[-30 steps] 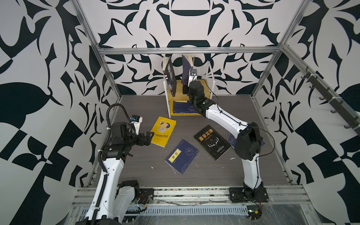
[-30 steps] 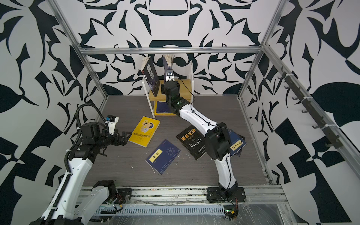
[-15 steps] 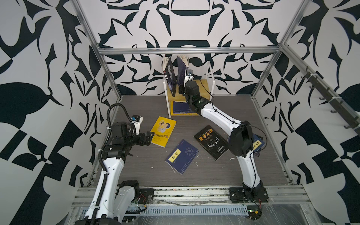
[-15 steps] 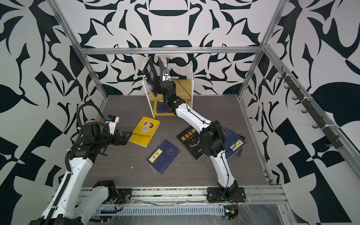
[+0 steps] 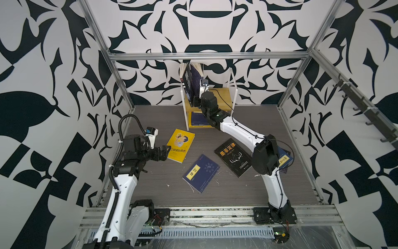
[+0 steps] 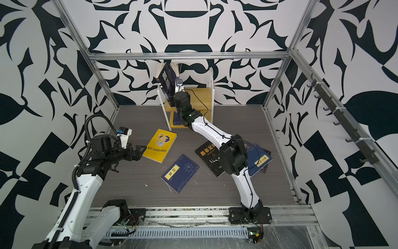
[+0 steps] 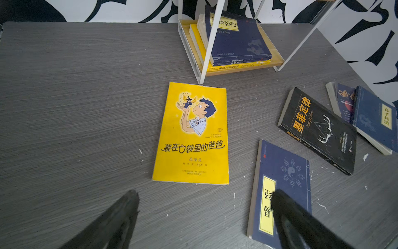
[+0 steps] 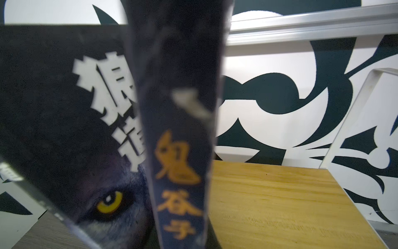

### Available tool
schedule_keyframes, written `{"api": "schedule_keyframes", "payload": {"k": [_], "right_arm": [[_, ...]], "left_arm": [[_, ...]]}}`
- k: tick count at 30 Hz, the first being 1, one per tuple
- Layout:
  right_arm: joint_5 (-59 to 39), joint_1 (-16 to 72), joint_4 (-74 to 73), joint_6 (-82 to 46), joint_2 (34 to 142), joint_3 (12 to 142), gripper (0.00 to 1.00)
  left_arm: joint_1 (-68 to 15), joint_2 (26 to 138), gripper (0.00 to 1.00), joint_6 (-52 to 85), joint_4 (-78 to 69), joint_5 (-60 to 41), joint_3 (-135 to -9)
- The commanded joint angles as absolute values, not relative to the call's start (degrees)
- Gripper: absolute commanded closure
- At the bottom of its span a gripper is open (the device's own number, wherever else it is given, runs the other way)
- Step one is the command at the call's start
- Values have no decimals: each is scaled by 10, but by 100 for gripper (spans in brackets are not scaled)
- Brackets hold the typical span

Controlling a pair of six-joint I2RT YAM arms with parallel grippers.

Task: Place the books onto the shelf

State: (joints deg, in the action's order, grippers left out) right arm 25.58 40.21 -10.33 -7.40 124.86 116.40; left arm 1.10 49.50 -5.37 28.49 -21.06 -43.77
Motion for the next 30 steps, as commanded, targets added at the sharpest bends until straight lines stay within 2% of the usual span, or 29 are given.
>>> {"api": "schedule_keyframes", "payload": {"k": [1,7,17,22,28,30], "right_arm": [[231,405,-115,-55,1209,1162,81],[180,405,-111,-15,1192,1140,70],[128,404,-108,30,1147,1090,60],[50,399,-111,57,1094,1024,52],[-45,371,-75,55,1067,987,32],[-109,350,-55,48,1073,990,20]], "left_arm": [[8,495,1,-46,281,-221,-434],[10,493,1,-55,291,-213,-436],[13,495,0,-53,291,-218,-435],[15,499,0,-47,290,-221,-440],[16,503,0,-41,289,-225,-442],[16,501,0,-42,288,-225,-438]]}}
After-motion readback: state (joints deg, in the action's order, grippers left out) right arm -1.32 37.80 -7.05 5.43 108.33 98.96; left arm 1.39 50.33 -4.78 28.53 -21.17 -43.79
